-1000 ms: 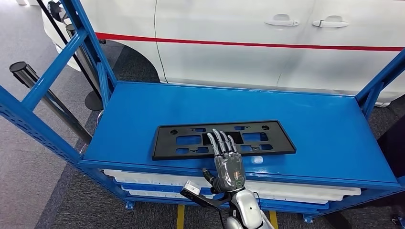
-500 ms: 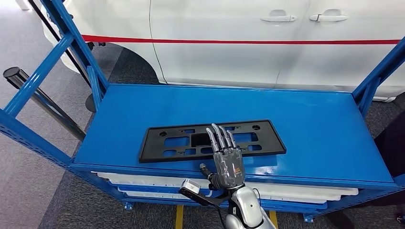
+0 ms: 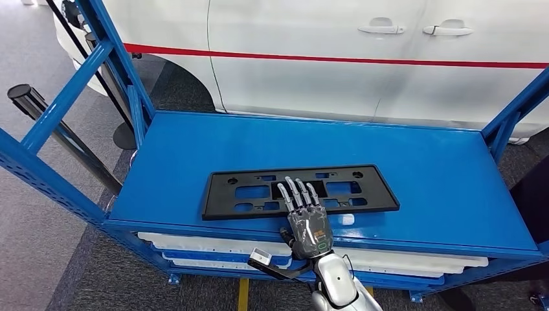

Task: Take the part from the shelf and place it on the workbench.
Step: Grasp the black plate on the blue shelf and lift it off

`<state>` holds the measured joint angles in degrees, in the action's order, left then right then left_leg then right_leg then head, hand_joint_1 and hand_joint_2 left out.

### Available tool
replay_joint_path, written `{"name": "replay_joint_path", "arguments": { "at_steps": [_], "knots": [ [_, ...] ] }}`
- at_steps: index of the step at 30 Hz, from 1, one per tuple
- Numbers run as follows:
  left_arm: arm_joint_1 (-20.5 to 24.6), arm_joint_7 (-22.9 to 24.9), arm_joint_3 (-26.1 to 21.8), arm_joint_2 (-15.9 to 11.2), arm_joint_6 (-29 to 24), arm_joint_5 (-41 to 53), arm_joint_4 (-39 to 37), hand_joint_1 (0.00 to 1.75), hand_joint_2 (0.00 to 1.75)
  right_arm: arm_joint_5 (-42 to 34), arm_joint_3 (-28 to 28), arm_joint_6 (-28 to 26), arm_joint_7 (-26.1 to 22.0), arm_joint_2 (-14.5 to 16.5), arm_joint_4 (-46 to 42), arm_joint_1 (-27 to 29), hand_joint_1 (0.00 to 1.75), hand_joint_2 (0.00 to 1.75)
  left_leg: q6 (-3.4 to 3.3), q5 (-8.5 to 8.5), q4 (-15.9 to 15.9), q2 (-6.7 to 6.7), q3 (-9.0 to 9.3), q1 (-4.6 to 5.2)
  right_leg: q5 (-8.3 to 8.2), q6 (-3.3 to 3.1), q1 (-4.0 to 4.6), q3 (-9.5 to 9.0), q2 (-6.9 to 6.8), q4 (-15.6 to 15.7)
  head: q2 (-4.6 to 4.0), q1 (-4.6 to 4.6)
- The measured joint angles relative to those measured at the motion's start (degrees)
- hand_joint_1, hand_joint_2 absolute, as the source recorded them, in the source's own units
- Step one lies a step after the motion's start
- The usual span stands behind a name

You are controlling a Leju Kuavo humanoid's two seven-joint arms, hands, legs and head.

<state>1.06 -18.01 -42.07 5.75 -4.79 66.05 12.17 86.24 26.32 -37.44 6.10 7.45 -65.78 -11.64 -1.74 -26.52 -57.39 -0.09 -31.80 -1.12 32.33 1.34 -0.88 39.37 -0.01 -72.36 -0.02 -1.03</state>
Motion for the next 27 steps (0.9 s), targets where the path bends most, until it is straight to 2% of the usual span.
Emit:
{"name": "replay_joint_path", "arguments": {
  "at_steps": [2, 3, 4, 7, 12, 13, 14, 15, 16, 18, 19, 20, 21, 24, 25, 27],
  "knots": [
    [0.0, 0.1, -0.1, 0.0, 0.1, 0.2, 0.0, 0.0, 0.0, 0.0, 0.0, -0.2, 0.4, 0.0, 0.8, -0.5, 0.0, 1.75, 0.4, -0.29, -0.2, -0.07, 0.28, 0.03, -3.78, -0.27, -0.04, -3.79, 0.0, 7.8, 0.0, 0.01],
    [0.0, 0.1, -0.1, 0.0, 0.1, 0.5, 0.0, 0.0, 0.0, -0.1, 0.0, -0.6, 0.7, 0.1, 1.3, -0.9, 0.0, 1.75, 0.71, -0.47, -0.3, -0.1, 0.32, 0.14, -4.91, -0.5, 0.03, -5.29, 0.01, 11.0, 0.0, 0.01],
    [0.1, 0.1, -0.1, 0.0, 0.2, 0.7, 0.0, 0.0, 0.0, -0.3, -0.2, -1.2, 0.9, 0.2, 2.0, -1.5, 0.0, 1.75, 1.03, -0.58, -0.4, -0.13, 0.31, 0.25, -5.33, -0.74, 0.11, -6.12, 0.03, 12.9, 0.0, 0.03],
    [0.2, 0.1, -0.1, 0.0, 0.4, 1.3, 0.0, 0.0, 0.0, -1.0, -0.9, -2.4, 1.1, 0.5, 3.7, -3.0, 0.0, 1.75, 1.84, -0.54, -0.2, -0.15, 0.36, 0.28, -5.24, -1.39, 0.44, -6.19, 0.07, 13.3, -0.01, 0.01],
    [0.2, 0.1, -0.1, 0.0, 0.4, 1.4, 0.0, 0.0, 0.0, -1.1, -1.0, -2.6, 1.1, 0.5, 4.0, -3.3, 0.0, 1.75, 2.04, -0.47, -0.1, -0.15, 0.43, 0.21, -5.27, -1.58, 0.56, -6.2, 0.07, 13.3, -0.01, 0.01],
    [0.2, 0.0, -0.1, 0.0, 0.5, 1.4, 0.0, 0.0, 0.0, -1.2, -1.1, -2.6, 1.1, 0.6, 4.2, -3.5, 0.0, 1.75, 2.2, -0.78, -0.5, -0.14, 0.31, 0.15, -5.43, -1.83, 0.44, -6.27, 0.02, 13.5, -0.01, 0.02],
    [0.2, 0.0, -0.1, -0.1, 0.5, 1.5, 0.0, 0.0, 0.0, -1.2, -1.3, -2.6, 1.1, 0.6, 4.5, -3.9, 0.0, 1.75, 2.38, -1.31, -1.2, -0.12, 0.07, 0.09, -5.59, -2.15, 0.32, -6.34, -0.02, 13.7, 0.0, 0.03],
    [0.2, 0.0, -0.1, -0.1, 0.5, 1.6, 0.0, 0.0, 0.0, -1.3, -1.5, -2.7, 1.1, 0.8, 5.1, -4.3, 0.0, 1.75, 2.68, -3.55, -5.8, -0.11, -2.0, 0.03, -5.74, -2.56, 0.3, -6.33, -0.09, 13.9, 0.0, 0.04],
    [0.2, 0.0, -0.1, -0.1, 0.6, 1.7, 0.0, 0.0, 0.0, -1.6, -1.7, -2.8, 0.9, 1.0, 5.7, -4.7, 0.0, 1.75, 2.83, -4.36, -8.3, -0.09, -3.12, -0.02, -5.85, -2.96, 0.31, -6.36, -0.12, 14.0, 0.0, 0.04],
    [0.2, -0.1, -0.1, -0.3, 0.7, 2.1, 0.0, 0.0, 0.0, -2.2, -2.2, -2.8, 0.6, 1.5, 6.7, -5.5, 0.0, 1.75, 2.5, -3.81, -8.5, -0.07, -3.16, 0.05, -5.74, -3.18, 0.64, -6.34, -0.06, 13.8, -0.01, 0.03],
    [0.2, -0.2, -0.1, -0.3, 0.7, 2.3, 0.0, 0.0, 0.0, -2.6, -2.4, -2.9, 0.5, 1.7, 6.8, -5.9, 0.0, 1.75, 2.1, -1.67, -4.0, -0.06, -1.14, 0.19, -5.68, -3.03, 0.78, -6.36, 0.01, 13.7, 0.0, 0.02],
    [0.3, -0.1, -0.1, -0.4, 0.7, 2.5, 0.0, 0.0, 0.0, -2.8, -2.6, -2.9, 0.5, 1.8, 7.0, -6.4, 0.0, 1.75, 1.79, -0.94, -1.6, -0.07, -0.08, 0.35, -5.7, -2.79, 0.86, -6.29, 0.03, 13.6, 0.0, 0.02],
    [0.4, -0.1, -0.1, -0.4, 0.8, 2.7, 0.0, 0.0, 0.0, -3.0, -2.9, -2.8, 0.5, 1.8, 7.2, -6.8, 0.0, 1.75, 1.55, -0.86, -0.7, -0.08, 0.22, 0.52, -5.76, -2.51, 0.88, -6.2, 0.04, 13.6, 0.01, 0.02],
    [0.4, 0.0, -0.1, -0.5, 0.8, 3.1, 0.0, 0.0, 0.0, -2.9, -3.8, -2.6, 1.1, 1.8, 7.6, -8.1, 0.0, 1.75, 0.67, -0.18, 0.0, -0.07, 0.28, 0.46, -5.76, -1.47, 0.88, -6.08, 0.05, 13.7, 0.0, 0.02],
    [0.4, 0.0, -0.1, -0.5, 0.8, 3.2, 0.0, 0.0, 0.0, -2.6, -4.2, -2.5, 1.4, 1.7, 7.8, -8.6, 0.0, 1.75, 0.26, 0.13, 0.3, -0.01, 0.34, 0.3, -4.95, -1.17, 0.85, -5.66, 0.06, 12.7, 0.0, 0.01],
    [0.4, 0.0, -0.2, -0.5, 0.8, 3.5, 0.0, 0.0, 0.0, -1.5, -5.2, -2.2, 2.3, 1.2, 8.4, -9.4, 0.0, 1.75, -0.22, 0.51, 0.8, 0.09, 0.29, 0.12, -1.68, -0.7, 0.59, -3.2, 0.07, 7.3, -0.01, -0.01]
  ]
}}
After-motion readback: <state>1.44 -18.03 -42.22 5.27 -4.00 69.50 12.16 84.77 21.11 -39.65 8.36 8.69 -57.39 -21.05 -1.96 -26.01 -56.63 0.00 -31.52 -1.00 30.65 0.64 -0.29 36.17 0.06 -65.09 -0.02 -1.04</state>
